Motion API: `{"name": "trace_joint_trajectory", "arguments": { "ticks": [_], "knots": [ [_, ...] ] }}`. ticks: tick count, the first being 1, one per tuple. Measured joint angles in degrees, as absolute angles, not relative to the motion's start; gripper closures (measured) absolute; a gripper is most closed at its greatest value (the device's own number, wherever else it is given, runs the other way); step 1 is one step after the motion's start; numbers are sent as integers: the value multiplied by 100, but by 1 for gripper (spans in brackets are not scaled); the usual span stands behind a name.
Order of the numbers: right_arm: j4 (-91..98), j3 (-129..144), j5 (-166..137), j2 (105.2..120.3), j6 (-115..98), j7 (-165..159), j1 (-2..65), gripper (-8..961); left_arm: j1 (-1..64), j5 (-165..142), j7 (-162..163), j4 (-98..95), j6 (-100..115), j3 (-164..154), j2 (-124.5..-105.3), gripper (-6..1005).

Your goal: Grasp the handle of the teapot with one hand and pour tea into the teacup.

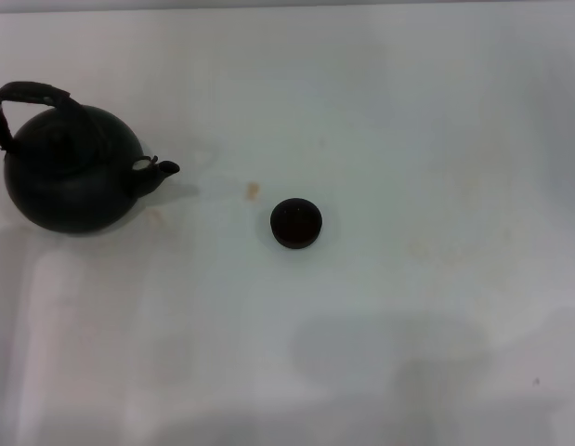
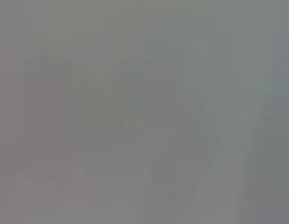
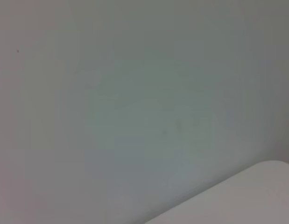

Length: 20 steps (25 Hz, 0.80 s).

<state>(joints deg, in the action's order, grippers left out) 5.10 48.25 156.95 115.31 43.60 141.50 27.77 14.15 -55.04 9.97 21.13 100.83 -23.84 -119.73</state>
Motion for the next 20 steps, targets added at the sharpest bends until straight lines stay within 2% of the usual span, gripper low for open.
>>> {"name": "trace_joint_trajectory", "arguments": {
  "ticks": [10, 20],
  "knots": [
    [523, 5116, 15418, 11533, 4979, 14581, 2783, 129, 1061, -5395, 1326, 1767, 9636, -1442, -11908, 117],
    [576, 5558, 15279, 11571, 5843, 14933, 2910, 128, 1049, -5366, 2123, 1293, 8760, -1430, -11908, 119]
  ]
}}
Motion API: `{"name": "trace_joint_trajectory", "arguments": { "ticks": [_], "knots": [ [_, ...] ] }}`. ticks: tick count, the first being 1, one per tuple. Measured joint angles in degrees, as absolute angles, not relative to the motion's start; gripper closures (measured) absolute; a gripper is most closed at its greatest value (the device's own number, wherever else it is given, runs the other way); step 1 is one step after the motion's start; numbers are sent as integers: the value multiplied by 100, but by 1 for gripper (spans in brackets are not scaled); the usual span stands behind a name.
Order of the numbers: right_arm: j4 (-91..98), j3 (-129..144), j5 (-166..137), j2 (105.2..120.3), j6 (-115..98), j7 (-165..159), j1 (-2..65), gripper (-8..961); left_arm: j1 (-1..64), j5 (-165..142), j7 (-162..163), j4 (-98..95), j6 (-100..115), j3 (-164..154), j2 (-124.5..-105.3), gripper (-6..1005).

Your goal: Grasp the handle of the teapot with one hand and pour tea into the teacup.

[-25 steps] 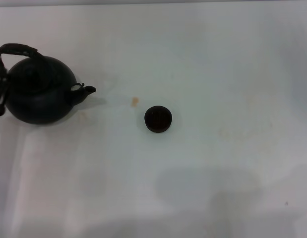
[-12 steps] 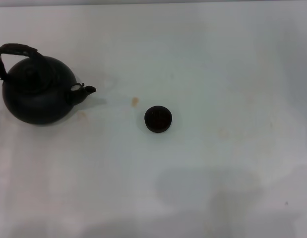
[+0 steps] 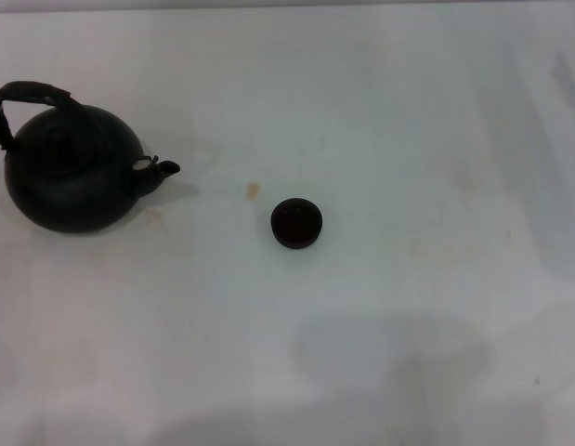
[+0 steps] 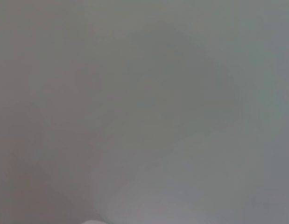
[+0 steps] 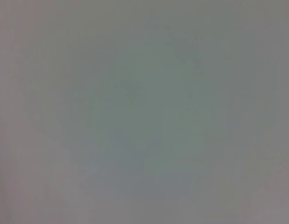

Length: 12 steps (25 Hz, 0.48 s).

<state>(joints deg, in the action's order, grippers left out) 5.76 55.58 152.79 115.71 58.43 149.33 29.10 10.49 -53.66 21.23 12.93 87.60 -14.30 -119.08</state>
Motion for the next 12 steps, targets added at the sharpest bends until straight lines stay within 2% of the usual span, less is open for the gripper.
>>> {"name": "trace_joint_trajectory", "arguments": {
  "ticks": [12],
  "knots": [
    [597, 5562, 15275, 11584, 5910, 14938, 2946, 129, 1203, -5361, 2144, 1166, 8594, -1415, -11900, 120]
  ]
}}
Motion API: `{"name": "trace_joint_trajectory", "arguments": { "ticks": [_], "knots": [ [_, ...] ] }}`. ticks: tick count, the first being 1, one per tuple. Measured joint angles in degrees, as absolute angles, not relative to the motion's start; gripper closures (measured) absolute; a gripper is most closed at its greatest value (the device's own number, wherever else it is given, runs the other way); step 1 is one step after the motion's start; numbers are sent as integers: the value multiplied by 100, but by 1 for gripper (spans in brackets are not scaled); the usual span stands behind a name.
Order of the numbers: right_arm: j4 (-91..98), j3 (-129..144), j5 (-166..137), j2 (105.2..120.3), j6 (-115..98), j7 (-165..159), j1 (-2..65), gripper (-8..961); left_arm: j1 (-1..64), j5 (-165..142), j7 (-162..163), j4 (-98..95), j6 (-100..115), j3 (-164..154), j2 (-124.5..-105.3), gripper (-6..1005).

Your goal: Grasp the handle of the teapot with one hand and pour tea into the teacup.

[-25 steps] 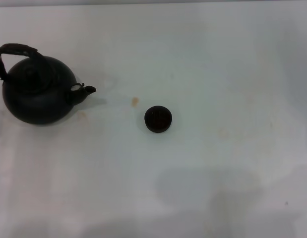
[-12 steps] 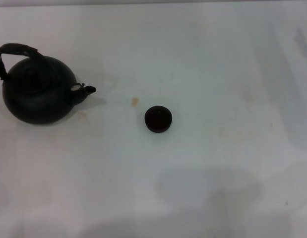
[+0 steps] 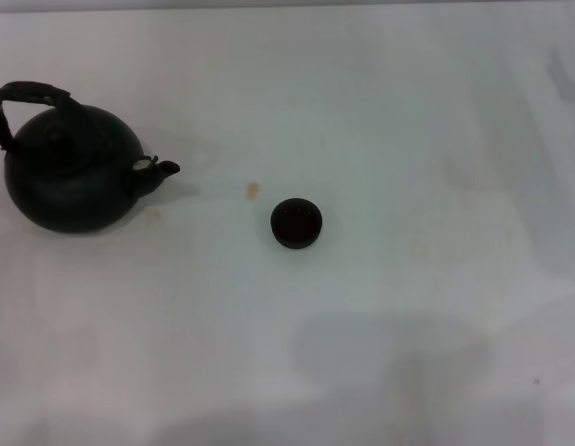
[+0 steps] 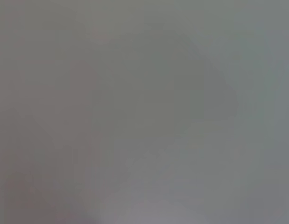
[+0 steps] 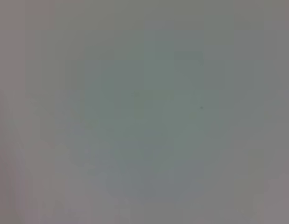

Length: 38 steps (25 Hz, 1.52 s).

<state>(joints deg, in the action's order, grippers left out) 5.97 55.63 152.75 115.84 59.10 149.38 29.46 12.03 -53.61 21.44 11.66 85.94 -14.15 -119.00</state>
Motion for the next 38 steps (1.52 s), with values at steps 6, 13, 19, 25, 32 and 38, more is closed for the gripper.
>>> {"name": "trace_joint_trajectory", "arguments": {
  "ticks": [6, 13, 19, 25, 32, 38],
  "knots": [
    [598, 5553, 15275, 11572, 5904, 14943, 2950, 129, 1279, -5267, 2145, 1153, 8590, -1414, -11900, 120],
    [664, 5550, 15287, 11574, 5862, 15031, 3012, 128, 1337, -5059, 2145, 1151, 8586, -1414, -11900, 121],
    [668, 5507, 15335, 11589, 5800, 15007, 3056, 128, 1355, -4886, 2145, 1149, 8573, -1411, -11900, 121],
    [711, 5502, 15337, 11574, 5469, 15162, 3173, 129, 1389, -4870, 2176, 1006, 8611, -1406, -11908, 121],
    [850, 5501, 15428, 11585, 5495, 15196, 3090, 128, 1341, -4764, 2215, 1001, 8638, -1406, -11916, 122],
    [793, 5468, 15626, 11585, 5501, 15183, 3062, 129, 1329, -4678, 2215, 1002, 8680, -1300, -11923, 122]
  ]
}}
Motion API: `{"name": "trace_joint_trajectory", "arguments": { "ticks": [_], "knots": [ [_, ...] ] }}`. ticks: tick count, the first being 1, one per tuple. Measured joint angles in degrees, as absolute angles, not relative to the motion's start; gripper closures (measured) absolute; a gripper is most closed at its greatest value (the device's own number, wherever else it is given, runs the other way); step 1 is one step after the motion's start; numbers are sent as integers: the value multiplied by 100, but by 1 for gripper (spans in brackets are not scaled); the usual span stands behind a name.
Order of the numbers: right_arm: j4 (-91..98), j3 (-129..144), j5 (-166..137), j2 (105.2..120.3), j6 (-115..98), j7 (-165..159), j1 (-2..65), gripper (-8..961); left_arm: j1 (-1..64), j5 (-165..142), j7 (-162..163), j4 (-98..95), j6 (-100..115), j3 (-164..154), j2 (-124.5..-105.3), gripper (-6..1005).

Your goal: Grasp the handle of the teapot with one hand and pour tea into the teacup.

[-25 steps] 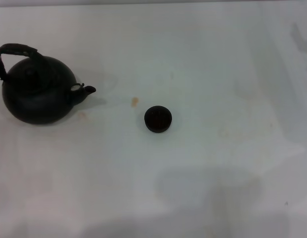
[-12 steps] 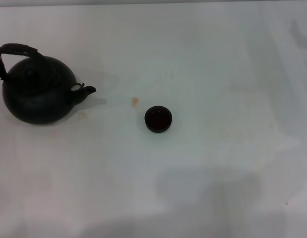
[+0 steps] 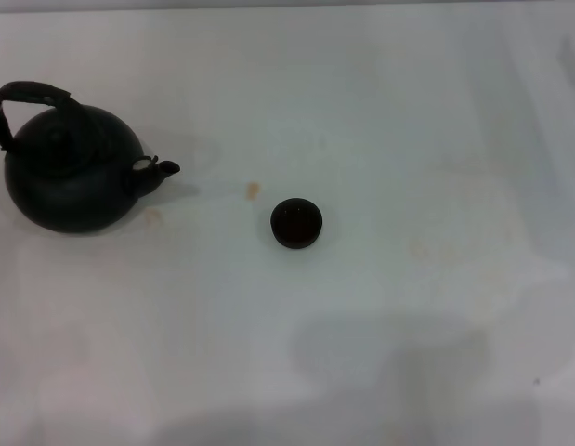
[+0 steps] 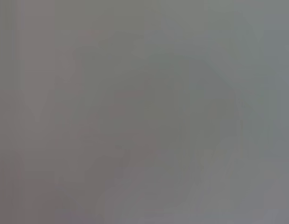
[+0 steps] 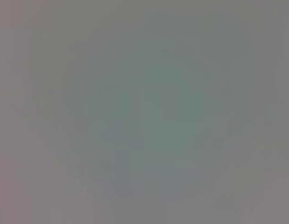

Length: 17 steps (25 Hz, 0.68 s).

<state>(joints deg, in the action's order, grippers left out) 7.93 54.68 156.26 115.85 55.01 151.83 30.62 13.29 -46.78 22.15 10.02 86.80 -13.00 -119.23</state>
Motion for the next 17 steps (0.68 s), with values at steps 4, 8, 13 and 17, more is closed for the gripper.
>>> {"name": "trace_joint_trajectory", "arguments": {
  "ticks": [4, 8, 13, 17],
  "knots": [
    [772, 5361, 15672, 11588, 5510, 15197, 3056, 129, 1330, -4599, 2206, 1002, 8729, -1110, -11927, 123],
    [817, 5339, 15672, 11567, 5637, 15256, 3010, 128, 1313, -4592, 2175, 992, 8742, -1103, -11923, 123],
    [837, 5179, 15672, 11548, 5815, 15267, 2968, 128, 1295, -4582, 2154, 992, 8776, -1099, -11916, 123],
    [817, 5124, 15672, 11552, 5853, 15267, 2968, 128, 1314, -4580, 2149, 926, 8782, -1099, -11911, 123]
  ]
}}
